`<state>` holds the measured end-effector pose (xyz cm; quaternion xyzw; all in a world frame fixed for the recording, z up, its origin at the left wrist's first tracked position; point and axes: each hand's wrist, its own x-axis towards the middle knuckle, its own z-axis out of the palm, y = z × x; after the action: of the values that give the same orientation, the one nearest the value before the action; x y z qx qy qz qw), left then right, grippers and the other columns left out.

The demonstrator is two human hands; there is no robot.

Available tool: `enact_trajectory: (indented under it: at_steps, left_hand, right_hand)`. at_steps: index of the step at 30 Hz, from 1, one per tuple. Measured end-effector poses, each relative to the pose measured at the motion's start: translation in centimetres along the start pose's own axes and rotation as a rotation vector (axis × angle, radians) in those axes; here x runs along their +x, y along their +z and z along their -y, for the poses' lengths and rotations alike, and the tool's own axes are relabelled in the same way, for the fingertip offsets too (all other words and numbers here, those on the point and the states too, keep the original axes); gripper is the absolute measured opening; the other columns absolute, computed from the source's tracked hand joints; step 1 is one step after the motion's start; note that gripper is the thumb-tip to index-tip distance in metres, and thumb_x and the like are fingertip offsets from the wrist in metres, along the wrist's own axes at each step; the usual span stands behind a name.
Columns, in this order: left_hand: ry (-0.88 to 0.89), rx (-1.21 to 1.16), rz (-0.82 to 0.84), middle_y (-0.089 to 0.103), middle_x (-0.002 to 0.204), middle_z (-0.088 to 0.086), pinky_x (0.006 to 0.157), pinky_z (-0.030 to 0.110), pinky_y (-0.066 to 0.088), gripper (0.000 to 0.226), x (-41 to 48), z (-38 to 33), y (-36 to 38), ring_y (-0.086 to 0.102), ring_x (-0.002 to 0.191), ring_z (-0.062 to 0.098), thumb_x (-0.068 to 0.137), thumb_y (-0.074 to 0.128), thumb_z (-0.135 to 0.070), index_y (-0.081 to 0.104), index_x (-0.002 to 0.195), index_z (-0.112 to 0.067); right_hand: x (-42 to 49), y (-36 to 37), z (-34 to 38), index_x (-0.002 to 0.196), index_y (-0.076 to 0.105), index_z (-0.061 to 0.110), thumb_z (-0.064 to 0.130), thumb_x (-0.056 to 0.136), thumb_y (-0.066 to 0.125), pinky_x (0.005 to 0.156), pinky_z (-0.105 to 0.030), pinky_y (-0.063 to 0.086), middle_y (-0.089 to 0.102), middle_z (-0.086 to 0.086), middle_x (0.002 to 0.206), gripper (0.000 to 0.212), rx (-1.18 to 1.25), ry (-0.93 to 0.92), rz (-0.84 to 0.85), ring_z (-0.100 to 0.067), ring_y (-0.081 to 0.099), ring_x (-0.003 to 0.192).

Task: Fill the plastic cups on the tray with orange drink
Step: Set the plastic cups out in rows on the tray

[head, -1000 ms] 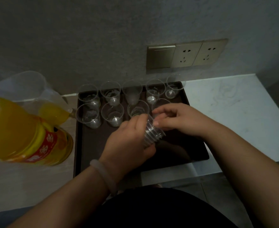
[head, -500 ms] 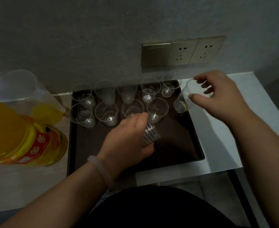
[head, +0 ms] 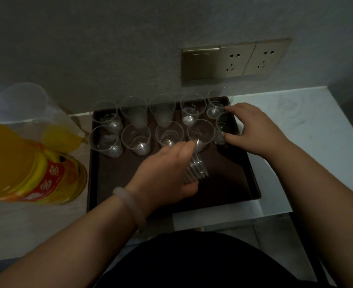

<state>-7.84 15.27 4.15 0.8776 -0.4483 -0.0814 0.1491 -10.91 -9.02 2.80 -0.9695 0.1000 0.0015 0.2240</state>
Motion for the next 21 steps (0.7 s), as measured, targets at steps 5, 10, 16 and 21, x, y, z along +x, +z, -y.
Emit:
enact_trajectory:
  at_steps: [5, 10, 16, 21]
  left_hand:
    - [-0.007, 0.001, 0.002, 0.047, 0.138, -0.003, 0.092, 0.032, 0.048, 0.083, -0.5, 0.3, 0.2, 0.051, 0.120, 0.021, 0.074, 0.066, -0.049, 0.031, 0.144, -0.019]
    - [-0.013, 0.007, 0.014, 0.046, 0.139, -0.003, 0.091, 0.032, 0.047, 0.084, -0.6, 0.5, 0.1, 0.050, 0.121, 0.021, 0.074, 0.066, -0.049, 0.031, 0.144, -0.019]
    - [-0.022, 0.029, 0.031, 0.049, 0.137, 0.001, 0.088, 0.034, 0.048, 0.084, -0.7, 0.3, -0.1, 0.053, 0.119, 0.025, 0.072, 0.068, -0.047, 0.034, 0.143, -0.017]
    - [-0.021, 0.038, 0.045, 0.047, 0.139, 0.003, 0.090, 0.034, 0.046, 0.086, -0.9, 0.1, -0.3, 0.051, 0.121, 0.026, 0.073, 0.069, -0.047, 0.032, 0.144, -0.015]
  right_hand:
    - [0.2, 0.8, 0.1, 0.142, 0.044, 0.015, 0.032, 0.076, 0.072, 0.102, -0.033, 0.036, 0.049, -0.007, 0.138, 0.073, 0.001, -0.016, 0.016, -0.024, 0.045, 0.126]
    - [0.2, 1.0, 0.0, 0.143, 0.042, 0.017, 0.033, 0.075, 0.073, 0.106, -0.038, 0.039, 0.045, -0.005, 0.143, 0.077, 0.012, -0.011, 0.022, -0.023, 0.043, 0.129]
    - [0.0, 1.1, 0.0, 0.143, 0.043, 0.019, 0.038, 0.072, 0.072, 0.108, -0.042, 0.039, 0.044, -0.002, 0.144, 0.079, 0.057, -0.021, 0.011, -0.021, 0.042, 0.130]
    - [-1.0, 0.2, 0.4, 0.142, 0.044, 0.020, 0.041, 0.076, 0.074, 0.107, -0.032, 0.033, 0.046, -0.001, 0.143, 0.076, 0.055, -0.016, -0.054, -0.021, 0.040, 0.132]
